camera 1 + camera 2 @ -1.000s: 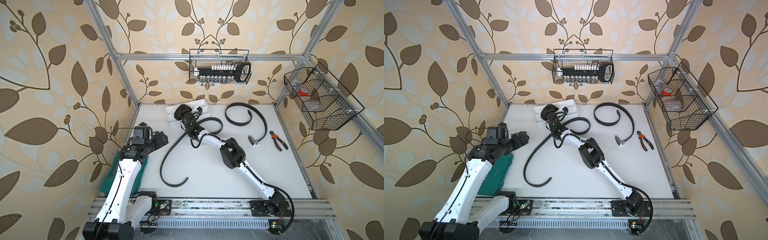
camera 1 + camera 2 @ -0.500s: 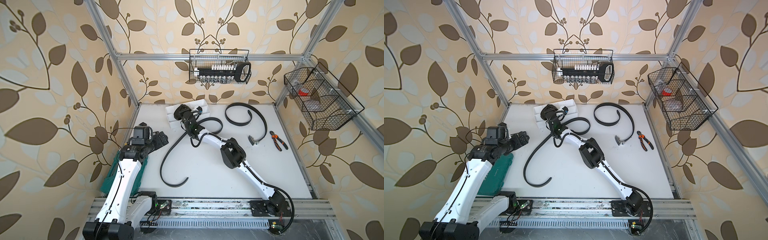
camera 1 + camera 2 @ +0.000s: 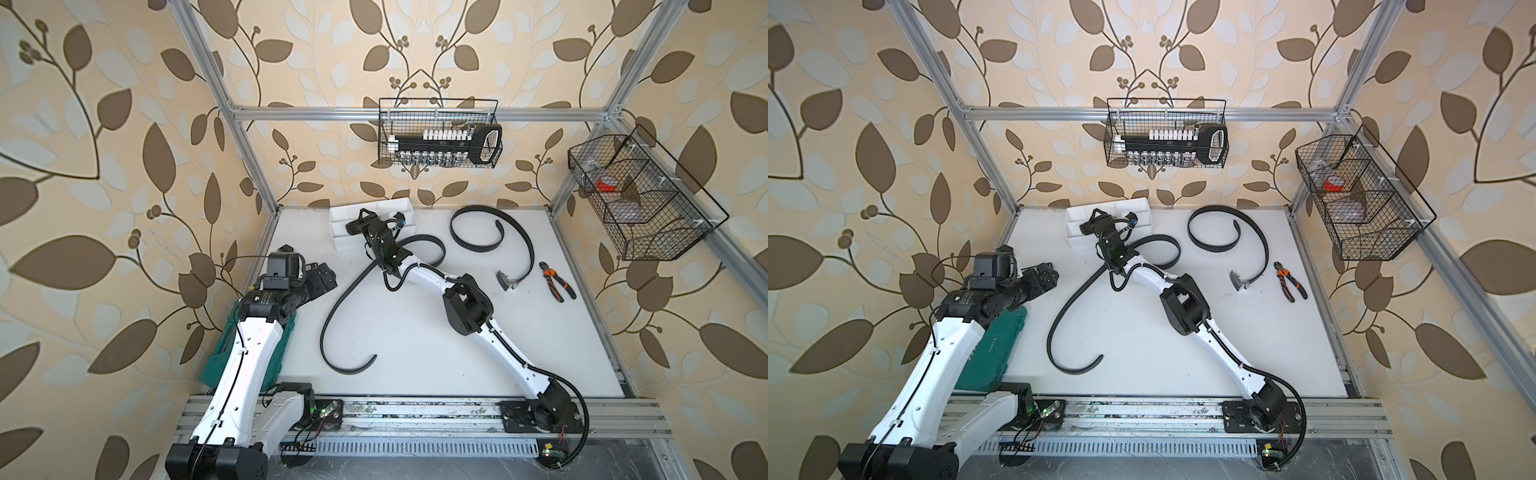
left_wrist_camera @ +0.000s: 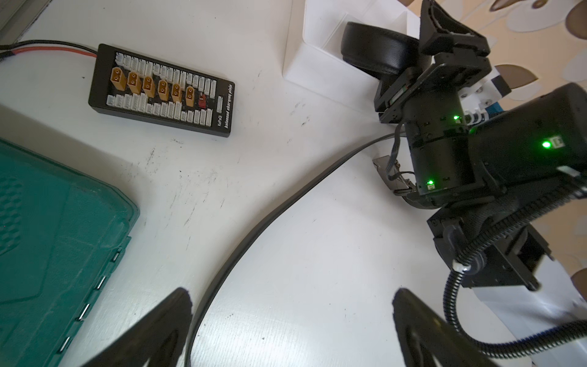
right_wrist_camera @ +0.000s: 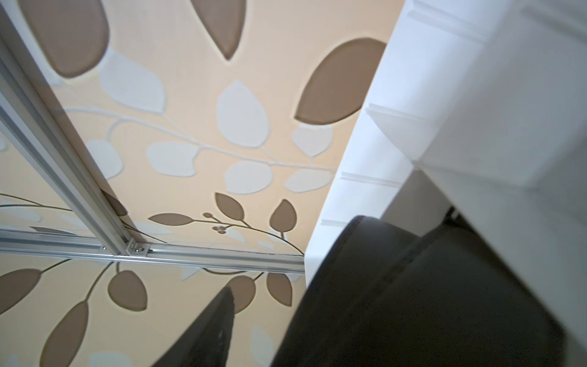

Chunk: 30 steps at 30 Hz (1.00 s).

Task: Place the belts into the storage roll
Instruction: Place the belt in the container, then move the belt at the center of the board.

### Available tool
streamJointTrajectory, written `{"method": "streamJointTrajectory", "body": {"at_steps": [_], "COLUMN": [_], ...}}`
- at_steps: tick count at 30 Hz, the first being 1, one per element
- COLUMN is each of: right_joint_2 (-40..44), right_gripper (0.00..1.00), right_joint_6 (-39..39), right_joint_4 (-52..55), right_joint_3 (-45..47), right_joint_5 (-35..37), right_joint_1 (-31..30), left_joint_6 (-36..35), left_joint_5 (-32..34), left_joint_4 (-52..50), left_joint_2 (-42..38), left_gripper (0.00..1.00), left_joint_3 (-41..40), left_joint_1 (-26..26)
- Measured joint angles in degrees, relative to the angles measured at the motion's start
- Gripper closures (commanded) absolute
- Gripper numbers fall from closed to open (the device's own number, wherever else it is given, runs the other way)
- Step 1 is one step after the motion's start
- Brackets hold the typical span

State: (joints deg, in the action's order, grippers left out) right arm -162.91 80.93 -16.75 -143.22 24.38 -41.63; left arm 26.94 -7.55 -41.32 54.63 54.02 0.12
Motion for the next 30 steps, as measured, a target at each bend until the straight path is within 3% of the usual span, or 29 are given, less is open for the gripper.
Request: {"method": "streamJointTrajectory", "body": {"at_steps": [10, 16, 20, 24, 27, 30], "right_joint_2": [0.79, 7.85, 17.27, 30.56, 44.24, 56.3], "right_gripper": [0.25, 0.22, 0.17, 0.01, 0.01, 0.01], "right_joint_6": [-4.11, -5.18, -8.0, -13.77, -23.71, -35.28], "right_joint_4": [-3.5, -7.41, -10.27, -10.14, -3.69, 6.34], "right_joint_3": [1.99, 11.87, 21.03, 32.24, 42.38, 50.4], "right_joint_5": [-5.18, -10.01, -16.44, -25.64, -30.12, -28.24], "right_joint_1": [0.42, 0.68, 1.27, 2.62, 4.7, 6.45], "left_joint_6": [0.02, 0.02, 0.02, 0.02, 0.0, 0.0], "left_joint_5": [0.0, -0.22, -0.55, -0.94, -1.64, -4.11], "left_joint_4": [0.0, 0.17, 0.74, 1.22, 1.75, 2.56], "left_joint_2": [0.0, -0.02, -0.22, -1.29, -1.6, -0.31], "left_gripper": [0.01, 0.01, 0.01, 0.01, 0.01, 0.01], "left_joint_3": [0.0, 0.0, -0.02, -0.79, -1.29, -1.75], "left_joint_1": [0.0, 0.35, 0.74, 0.74, 1.07, 1.09]}}
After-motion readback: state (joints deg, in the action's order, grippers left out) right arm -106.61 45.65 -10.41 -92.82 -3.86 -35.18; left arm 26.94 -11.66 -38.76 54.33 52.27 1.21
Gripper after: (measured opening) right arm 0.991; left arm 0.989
